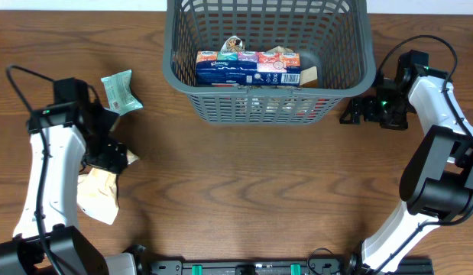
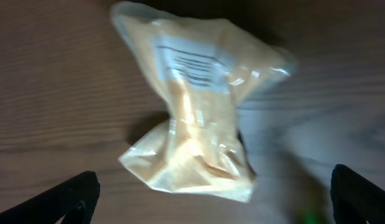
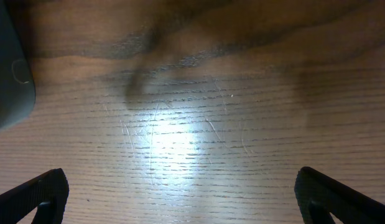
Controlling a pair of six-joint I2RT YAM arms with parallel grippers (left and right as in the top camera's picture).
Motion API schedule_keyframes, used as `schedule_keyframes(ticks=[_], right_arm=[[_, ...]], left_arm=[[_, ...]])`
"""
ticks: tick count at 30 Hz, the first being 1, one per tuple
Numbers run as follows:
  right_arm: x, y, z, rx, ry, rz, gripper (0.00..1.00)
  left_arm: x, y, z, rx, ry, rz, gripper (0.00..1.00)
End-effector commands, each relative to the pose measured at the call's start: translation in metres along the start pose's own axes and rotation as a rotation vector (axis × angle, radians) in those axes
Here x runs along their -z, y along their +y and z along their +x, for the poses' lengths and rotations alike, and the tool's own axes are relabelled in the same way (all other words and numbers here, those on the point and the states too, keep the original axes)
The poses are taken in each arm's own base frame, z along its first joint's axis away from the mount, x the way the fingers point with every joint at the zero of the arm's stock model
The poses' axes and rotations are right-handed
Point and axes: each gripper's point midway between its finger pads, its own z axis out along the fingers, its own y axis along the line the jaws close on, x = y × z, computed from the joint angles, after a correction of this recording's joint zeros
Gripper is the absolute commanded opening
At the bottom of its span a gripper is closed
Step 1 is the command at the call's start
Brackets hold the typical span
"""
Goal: Pack container
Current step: 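Move the left gripper back to the beige snack bag, then grasp the beige snack bag with the left gripper and lift it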
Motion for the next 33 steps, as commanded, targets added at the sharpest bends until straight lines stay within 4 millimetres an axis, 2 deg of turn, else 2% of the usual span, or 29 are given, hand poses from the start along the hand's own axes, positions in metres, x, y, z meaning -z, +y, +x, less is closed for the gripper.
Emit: schedule_keyframes(ticks=[1, 4, 9, 15, 26, 33], right_arm=[[-0.002, 0.005, 0.001, 0.04, 0.007, -0.007, 0.99], [-0.002, 0.005, 0.001, 0.04, 0.007, -0.007, 0.99], [-0.002, 0.005, 0.001, 0.04, 0.007, -0.008, 0.99], [-0.002, 0.005, 0.001, 0.04, 0.008, -0.008, 0.99], [-0.003, 0.005, 0.002, 0.039, 0.012, -0.008, 0.99], [-0.002, 0.006, 0.006, 0.037, 0.027, -0.011, 0.99]], left_arm=[[-0.016, 0.006, 0.013, -0.03, 0.022, 0.021, 0.99], [-0.026, 0.002, 0.014, -0.016, -0.004, 0.062, 0.99], [-0.047, -0.002, 0.019, -0.075, -0.01, 0.048, 0.99], [-0.067, -0.005, 0.025, -0.061, -0.02, 0.039, 0.99], [-0.085, 0.008, 0.027, -0.031, -0.041, 0.015, 0.99], [-0.106, 0.003, 0.029, -0.048, 0.002, 0.048, 0.99]])
